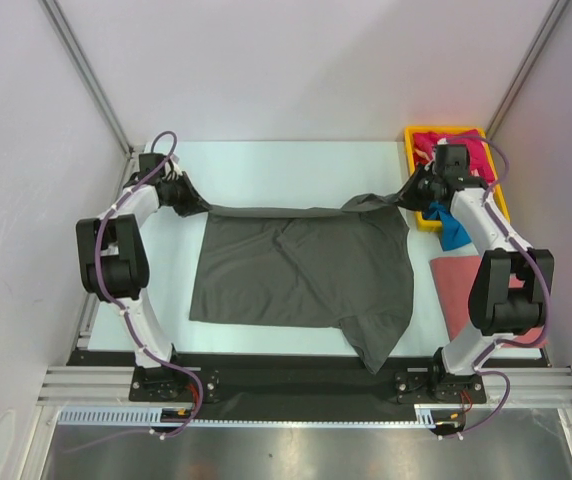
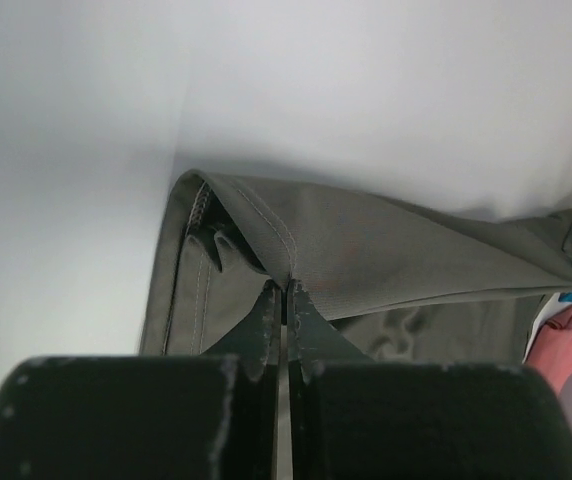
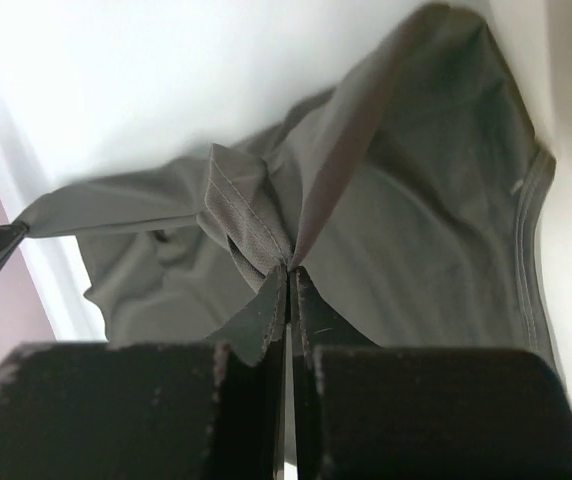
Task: Fold and stack the t-shirts
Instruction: Fold the tshirt
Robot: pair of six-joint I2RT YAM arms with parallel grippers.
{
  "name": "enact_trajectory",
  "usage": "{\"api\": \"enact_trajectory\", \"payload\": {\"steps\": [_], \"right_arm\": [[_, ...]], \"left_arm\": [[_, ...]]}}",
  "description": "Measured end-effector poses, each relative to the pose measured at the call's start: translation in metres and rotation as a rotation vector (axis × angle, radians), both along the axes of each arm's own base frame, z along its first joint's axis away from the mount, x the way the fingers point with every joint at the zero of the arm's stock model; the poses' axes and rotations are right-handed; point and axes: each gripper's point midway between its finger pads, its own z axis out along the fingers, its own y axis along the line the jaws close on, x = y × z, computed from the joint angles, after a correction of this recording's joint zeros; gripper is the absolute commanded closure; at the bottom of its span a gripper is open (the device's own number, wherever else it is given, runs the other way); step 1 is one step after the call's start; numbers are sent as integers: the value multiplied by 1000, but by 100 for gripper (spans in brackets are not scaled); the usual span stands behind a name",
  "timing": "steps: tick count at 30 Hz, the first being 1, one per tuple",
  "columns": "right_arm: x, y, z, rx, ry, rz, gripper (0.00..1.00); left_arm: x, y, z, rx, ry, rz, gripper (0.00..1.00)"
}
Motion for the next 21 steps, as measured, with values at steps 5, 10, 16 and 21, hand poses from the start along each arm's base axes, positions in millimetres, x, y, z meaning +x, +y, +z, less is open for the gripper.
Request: {"api": "enact_trajectory", "payload": {"steps": [5,10,16,21], "right_arm": [[-23,1,-16,14,63,-11,100],[-44,1,-21,25,100,-22,100],[-80,1,-18,36,125,-35,100],[-112,3,-33,65,153,-68,100]], "left_arm": [[-21,-1,2,6,29,7,100],[-49,-2,2,17,54,10,100],[-65,-1,-12,30,93,1,100],[-64,-1,-12,34,91,1,100]]}}
